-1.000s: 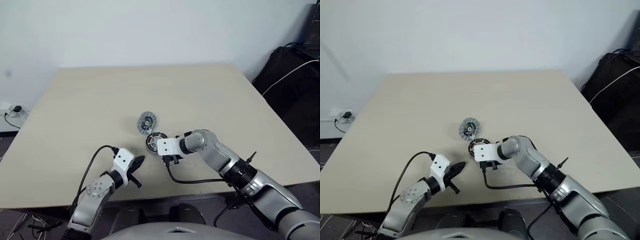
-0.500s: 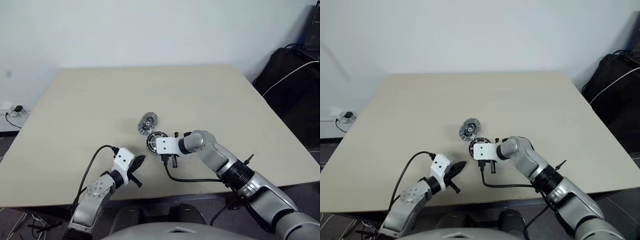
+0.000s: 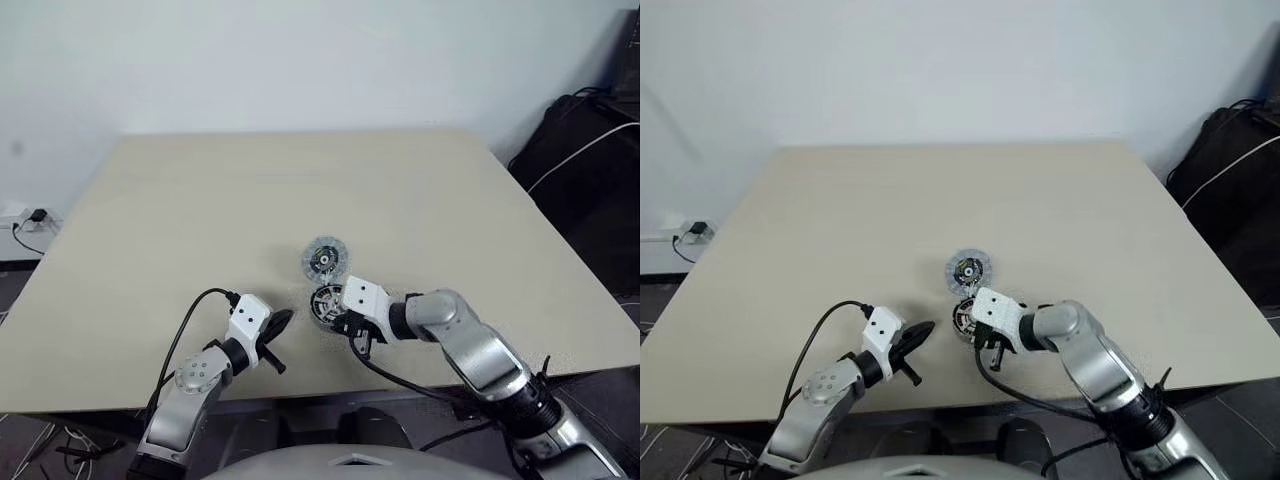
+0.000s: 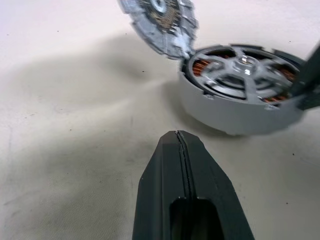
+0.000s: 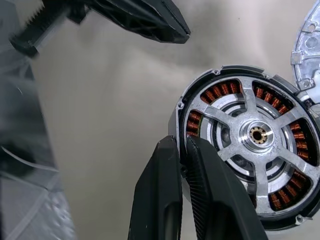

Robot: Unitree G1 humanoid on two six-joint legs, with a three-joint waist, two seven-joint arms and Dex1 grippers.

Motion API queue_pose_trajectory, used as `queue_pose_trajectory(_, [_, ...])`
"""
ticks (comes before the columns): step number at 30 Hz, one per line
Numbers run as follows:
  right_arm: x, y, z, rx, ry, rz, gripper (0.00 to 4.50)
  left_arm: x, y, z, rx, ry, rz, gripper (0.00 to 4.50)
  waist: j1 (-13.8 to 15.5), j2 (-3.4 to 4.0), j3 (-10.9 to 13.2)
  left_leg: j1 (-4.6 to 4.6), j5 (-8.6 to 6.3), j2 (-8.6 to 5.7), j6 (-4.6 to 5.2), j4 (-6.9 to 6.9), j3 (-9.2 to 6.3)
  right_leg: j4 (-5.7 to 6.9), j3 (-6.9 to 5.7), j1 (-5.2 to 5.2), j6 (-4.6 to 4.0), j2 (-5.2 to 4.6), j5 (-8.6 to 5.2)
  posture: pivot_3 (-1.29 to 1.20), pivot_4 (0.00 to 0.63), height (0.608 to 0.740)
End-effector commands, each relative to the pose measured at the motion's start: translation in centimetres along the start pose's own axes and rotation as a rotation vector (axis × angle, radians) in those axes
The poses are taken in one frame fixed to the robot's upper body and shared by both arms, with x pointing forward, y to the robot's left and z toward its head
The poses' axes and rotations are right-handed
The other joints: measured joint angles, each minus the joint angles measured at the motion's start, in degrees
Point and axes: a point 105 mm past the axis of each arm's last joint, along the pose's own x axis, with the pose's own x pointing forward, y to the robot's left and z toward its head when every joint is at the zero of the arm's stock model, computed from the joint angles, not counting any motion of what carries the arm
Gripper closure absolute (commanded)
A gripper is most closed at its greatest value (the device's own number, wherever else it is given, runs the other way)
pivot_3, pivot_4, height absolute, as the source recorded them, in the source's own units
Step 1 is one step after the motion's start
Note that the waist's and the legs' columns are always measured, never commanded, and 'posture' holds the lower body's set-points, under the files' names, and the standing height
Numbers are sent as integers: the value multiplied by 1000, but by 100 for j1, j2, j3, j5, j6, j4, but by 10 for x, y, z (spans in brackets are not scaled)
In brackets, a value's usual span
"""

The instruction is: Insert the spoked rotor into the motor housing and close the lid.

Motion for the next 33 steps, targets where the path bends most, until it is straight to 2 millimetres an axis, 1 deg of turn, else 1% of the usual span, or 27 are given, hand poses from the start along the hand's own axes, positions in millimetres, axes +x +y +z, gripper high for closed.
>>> queue_pose_trajectory(1, [-3, -9, 18, 68, -68, -127, 4498, 4, -4, 10, 9, -45, -28, 4500, -4, 0, 1, 0, 0, 0, 0, 0, 0, 0, 1, -1, 0, 0, 0, 0, 0, 740])
queue_pose_trajectory(4, [6, -16, 20, 155, -74, -215, 4498, 5, -5, 10, 9, -44, -33, 4500, -3, 0, 2, -1, 1, 0, -2, 0, 1, 1, 0, -2, 1, 1, 1, 0, 0, 740])
queue_pose_trajectory(6, [11, -17, 22, 186, -77, -240, 4498, 5, -5, 10, 9, -42, -35, 4500, -3, 0, 2, -1, 1, -1, -3, 0, 1, 1, 1, -1, 1, 1, 1, 0, 0, 740])
queue_pose_trajectory(9, [17, -14, 25, 198, -75, -236, 4498, 5, -5, 10, 11, -40, -37, 4500, -3, 1, 2, -3, 1, -2, -2, -1, 1, -2, 1, -1, 2, 1, 2, 0, 0, 740])
queue_pose_trajectory(12, [19, -6, 22, 171, -38, -179, 4498, 4, -4, 10, 12, -37, -37, 4500, -9, 1, 3, -3, 1, -3, -2, -1, 1, -5, 1, 0, 4, 1, 2, 0, 0, 740])
queue_pose_trajectory(14, [17, -4, 21, 144, -17, -164, 3807, 4, -4, 10, 13, -37, -36, 4500, -12, 2, 3, -3, 1, -3, -2, -1, 1, -5, 1, 0, 4, 2, 2, 0, 0, 740])
queue_pose_trajectory(15, [15, -4, 23, 132, -17, -147, 3556, 4, -4, 10, 13, -37, -36, 4500, -18, 2, 3, -3, 1, -3, -2, -2, 1, -5, 1, 0, 3, 2, 2, 0, 0, 740])
queue_pose_trajectory(21, [-2, 0, 36, 12, -29, -38, 3556, 3, -3, 10, 13, -37, -33, 4500, -34, 1, 3, -1, 0, -2, 0, -1, 1, -6, -1, 1, 4, 2, 2, 0, 0, 740])
queue_pose_trajectory(22, [-6, 2, 40, -13, -42, -10, 3556, 3, -3, 10, 13, -37, -32, 4500, -33, 1, 3, -1, -1, -2, 2, -1, 1, -8, -2, 1, 4, 2, 2, 0, 0, 740])
queue_pose_trajectory(24, [-13, 2, 49, -118, -79, 14, 3556, 3, -3, 10, 13, -38, -29, 4500, -28, 0, 4, -2, -3, -2, 5, -1, 0, -10, -3, 2, 4, 3, 2, 0, 0, 740])
queue_pose_trajectory(26, [-16, -4, 49, -291, -68, -10, 3556, 3, -2, 10, 13, -38, -28, 4500, -26, 0, 4, -2, -4, -2, 8, -1, 0, -13, -4, 3, 5, 3, 2, 0, 0, 740])
queue_pose_trajectory(27, [-16, -6, 45, -350, -47, -12, 3556, 3, -2, 10, 13, -38, -28, 4500, -17, -3, 5, -2, -5, -2, 10, -1, 0, -17, -5, 5, 7, 3, 2, 0, 0, 740])
queue_pose_trajectory(29, [-16, -11, 29, -491, 59, -5, 3556, 3, -2, 10, 12, -39, -27, 4500, -15, -4, 6, -3, -7, -3, 14, -1, 1, -22, -5, 6, 9, 3, 3, 0, 0, 740])
queue_pose_trajectory(30, [-16, -10, 21, -542, 107, 25, 3556, 2, -2, 9, 10, -38, -25, 4500, -15, -6, 6, -2, -8, -3, 15, -1, 2, -24, -5, 7, 11, 3, 4, 0, 0, 740])
queue_pose_trajectory(33, [-15, -7, 7, -638, 178, 102, 3556, 2, -2, 9, 6, -37, -20, 4500, -10, -12, 9, -3, -8, -3, 16, -1, 2, -26, -5, 7, 11, 3, 4, 0, 0, 740])
